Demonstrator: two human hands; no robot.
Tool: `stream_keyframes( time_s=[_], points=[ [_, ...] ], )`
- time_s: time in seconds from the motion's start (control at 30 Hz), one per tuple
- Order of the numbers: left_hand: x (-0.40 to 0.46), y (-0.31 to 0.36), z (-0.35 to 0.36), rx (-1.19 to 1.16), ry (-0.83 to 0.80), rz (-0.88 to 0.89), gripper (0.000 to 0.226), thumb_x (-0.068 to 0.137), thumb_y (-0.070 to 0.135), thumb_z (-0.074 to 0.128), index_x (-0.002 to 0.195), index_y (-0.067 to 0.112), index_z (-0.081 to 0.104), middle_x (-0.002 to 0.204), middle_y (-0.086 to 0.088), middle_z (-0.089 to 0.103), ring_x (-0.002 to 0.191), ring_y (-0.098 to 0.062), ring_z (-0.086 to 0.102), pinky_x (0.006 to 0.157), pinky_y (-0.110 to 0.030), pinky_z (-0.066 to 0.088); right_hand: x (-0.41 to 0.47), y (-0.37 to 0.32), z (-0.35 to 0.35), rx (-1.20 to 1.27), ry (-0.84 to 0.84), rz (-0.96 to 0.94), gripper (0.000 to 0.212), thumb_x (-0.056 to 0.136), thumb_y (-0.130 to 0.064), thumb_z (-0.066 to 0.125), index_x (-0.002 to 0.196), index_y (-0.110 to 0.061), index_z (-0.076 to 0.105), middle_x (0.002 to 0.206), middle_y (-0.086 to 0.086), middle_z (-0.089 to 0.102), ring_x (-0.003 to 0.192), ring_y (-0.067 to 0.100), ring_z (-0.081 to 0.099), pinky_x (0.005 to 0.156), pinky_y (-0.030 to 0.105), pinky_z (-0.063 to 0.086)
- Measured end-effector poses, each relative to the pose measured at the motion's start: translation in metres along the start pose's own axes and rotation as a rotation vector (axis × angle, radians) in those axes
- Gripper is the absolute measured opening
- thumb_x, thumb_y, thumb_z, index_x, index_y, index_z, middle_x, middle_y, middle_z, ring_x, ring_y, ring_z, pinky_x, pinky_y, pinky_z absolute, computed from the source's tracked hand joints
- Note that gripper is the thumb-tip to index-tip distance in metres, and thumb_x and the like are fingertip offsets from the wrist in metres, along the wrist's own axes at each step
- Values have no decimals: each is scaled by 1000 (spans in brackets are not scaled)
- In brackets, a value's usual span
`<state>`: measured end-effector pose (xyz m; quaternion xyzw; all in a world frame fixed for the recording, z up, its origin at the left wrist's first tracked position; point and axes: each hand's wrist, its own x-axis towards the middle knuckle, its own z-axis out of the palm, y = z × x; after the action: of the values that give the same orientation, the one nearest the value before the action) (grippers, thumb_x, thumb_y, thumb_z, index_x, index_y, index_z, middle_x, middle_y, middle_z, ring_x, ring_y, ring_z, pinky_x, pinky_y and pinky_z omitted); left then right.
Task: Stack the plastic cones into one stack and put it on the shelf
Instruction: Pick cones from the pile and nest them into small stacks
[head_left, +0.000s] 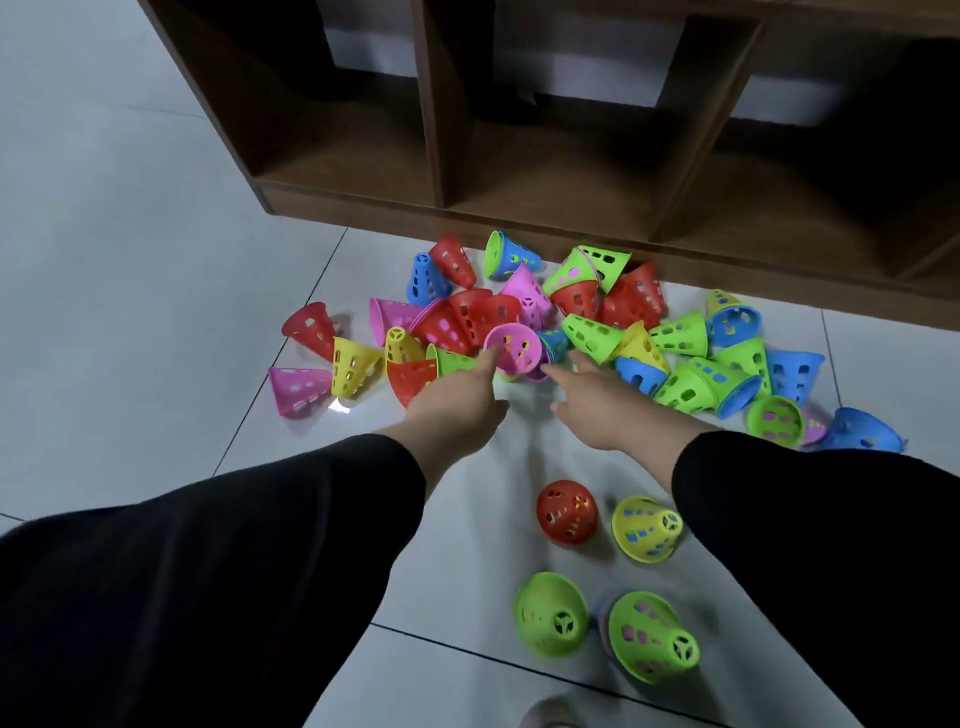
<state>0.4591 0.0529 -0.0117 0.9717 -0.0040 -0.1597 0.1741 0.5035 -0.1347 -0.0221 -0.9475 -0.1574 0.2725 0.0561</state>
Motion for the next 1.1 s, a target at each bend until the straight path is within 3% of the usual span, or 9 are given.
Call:
stream_keyframes(
  time_s=[0.1, 0.17, 0.3, 0.43, 0.5, 0.7, 0.83, 0.93, 1.1],
  points=[
    [24, -4, 8, 22, -27, -4, 66, 99, 37, 50, 155, 28, 15, 115, -16, 64, 104, -37, 61, 77, -40, 47, 24, -4, 5, -47, -14, 12, 55, 102, -29, 43, 153, -19, 26, 161, 18, 10, 146, 39, 22, 113, 41, 29],
    [34, -6, 12, 58, -56, -24, 56, 100, 37, 49, 151, 23, 30, 121, -17, 61, 111, -38, 59, 83, -42, 47, 36, -2, 8, -86, 6, 34, 43, 98, -23, 47, 139, -11, 42, 147, 18, 29, 132, 39, 39, 103, 42, 40],
    [42, -8, 14, 55, 26, -13, 34, 101, 36, 46, 126, 15, 55, 115, -18, 63, 103, -41, 61, 81, -41, 49, 46, 7, 12, -202, 70, 41, 35, 84, -8, 46, 117, -2, 55, 117, 15, 50, 106, 37, 54, 83, 45, 49],
    [24, -11, 6, -113, 138, 67, 38, 97, 48, 51, 120, 18, 56, 113, -12, 64, 100, -36, 62, 79, -39, 50, 22, 16, 4, -123, 246, -36, 43, 86, -4, 50, 129, -6, 54, 114, 15, 58, 107, 37, 56, 88, 43, 50],
    [6, -13, -4, -226, 167, 119, 37, 94, 51, 57, 115, 20, 57, 110, -5, 65, 96, -27, 62, 75, -34, 47, 1, 20, -7, 31, 338, -78, 45, 89, -8, 58, 134, -8, 54, 120, 13, 59, 111, 34, 54, 91, 41, 46],
    [-55, -9, -26, -504, 161, 103, 39, 79, 49, 77, 90, 24, 50, 80, 6, 60, 69, -8, 52, 57, -18, 38, -68, 36, -26, 241, 477, -113, 31, 87, -42, 69, 97, -14, 59, 97, 3, 60, 88, 24, 55, 71, 37, 44],
    [-88, 3, -17, -597, 66, 141, 43, 80, 39, 80, 99, 22, 45, 84, -4, 62, 68, -17, 58, 57, -29, 49, -111, 45, -26, 557, 561, -45, 35, 82, -44, 74, 90, -17, 54, 89, -2, 56, 72, 9, 50, 68, 29, 42],
    [-104, 10, -10, -530, -49, 193, 49, 81, 38, 78, 114, 30, 42, 85, 2, 60, 68, -14, 59, 58, -29, 51, -143, 52, -22, 674, 509, -78, 41, 72, -51, 77, 81, -21, 51, 89, 2, 53, 71, 13, 48, 67, 33, 44],
    [-117, 22, -5, -115, -147, 293, 72, 82, 41, 73, 140, 29, 34, 106, 0, 53, 90, -22, 58, 75, -30, 46, -187, 65, -22, 347, 312, -59, 40, 75, -48, 78, 91, -25, 49, 97, -8, 48, 84, 12, 48, 72, 31, 41]
  ],
)
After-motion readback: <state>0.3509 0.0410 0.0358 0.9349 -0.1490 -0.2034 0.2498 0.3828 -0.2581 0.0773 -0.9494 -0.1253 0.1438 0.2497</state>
